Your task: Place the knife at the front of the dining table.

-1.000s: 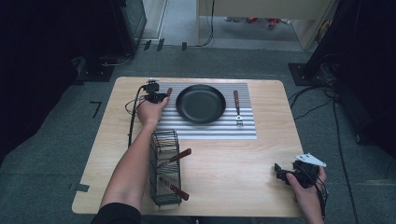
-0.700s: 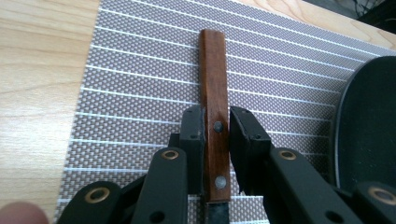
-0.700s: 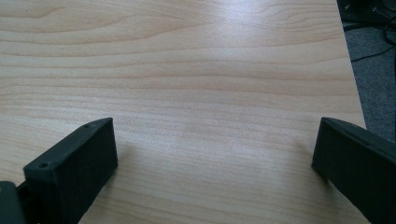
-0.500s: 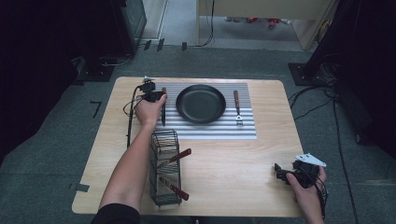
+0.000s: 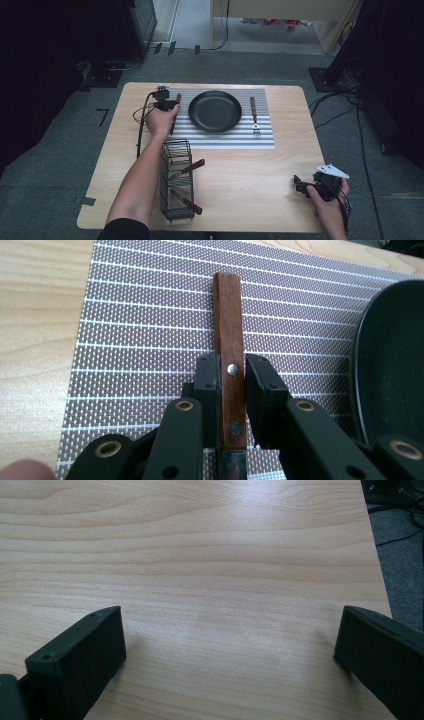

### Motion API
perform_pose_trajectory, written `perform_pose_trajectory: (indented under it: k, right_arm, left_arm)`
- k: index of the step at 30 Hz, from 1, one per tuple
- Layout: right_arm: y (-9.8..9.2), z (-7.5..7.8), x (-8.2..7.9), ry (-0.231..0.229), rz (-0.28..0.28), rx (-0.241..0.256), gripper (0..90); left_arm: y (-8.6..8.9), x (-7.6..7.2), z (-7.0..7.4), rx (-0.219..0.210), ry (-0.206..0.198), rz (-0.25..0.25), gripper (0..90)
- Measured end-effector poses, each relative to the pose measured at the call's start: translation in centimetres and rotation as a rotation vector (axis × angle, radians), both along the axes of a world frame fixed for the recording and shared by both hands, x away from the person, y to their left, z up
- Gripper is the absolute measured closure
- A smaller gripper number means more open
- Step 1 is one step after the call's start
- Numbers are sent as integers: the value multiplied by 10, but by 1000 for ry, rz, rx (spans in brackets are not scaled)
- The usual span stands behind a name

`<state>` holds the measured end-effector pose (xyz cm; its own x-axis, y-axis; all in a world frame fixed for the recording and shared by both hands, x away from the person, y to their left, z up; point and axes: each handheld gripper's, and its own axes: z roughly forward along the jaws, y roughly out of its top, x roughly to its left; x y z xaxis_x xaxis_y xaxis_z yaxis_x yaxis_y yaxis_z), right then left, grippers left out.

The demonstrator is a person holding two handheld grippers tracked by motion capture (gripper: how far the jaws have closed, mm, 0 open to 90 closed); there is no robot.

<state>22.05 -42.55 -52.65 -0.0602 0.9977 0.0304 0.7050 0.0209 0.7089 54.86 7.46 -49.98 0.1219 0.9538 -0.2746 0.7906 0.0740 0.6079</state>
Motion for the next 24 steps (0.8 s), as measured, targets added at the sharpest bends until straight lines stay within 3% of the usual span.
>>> perform_pose_trajectory:
  k: [5, 17, 22, 24]
  right_arm:
    - [0, 0, 0, -1, 1, -1, 0]
    - [0, 0, 0, -1, 1, -1, 0]
    - [0, 0, 0, -1, 1, -1, 0]
    - [0, 0, 0, 0, 0, 0, 0]
  left_arm:
    - [0, 0, 0, -24, 6, 34, 778]
    - [0, 0, -1, -32, 2, 37, 772]
    - [0, -1, -1, -44, -2, 15, 701]
    - [-1, -1, 0, -45, -7, 5, 628]
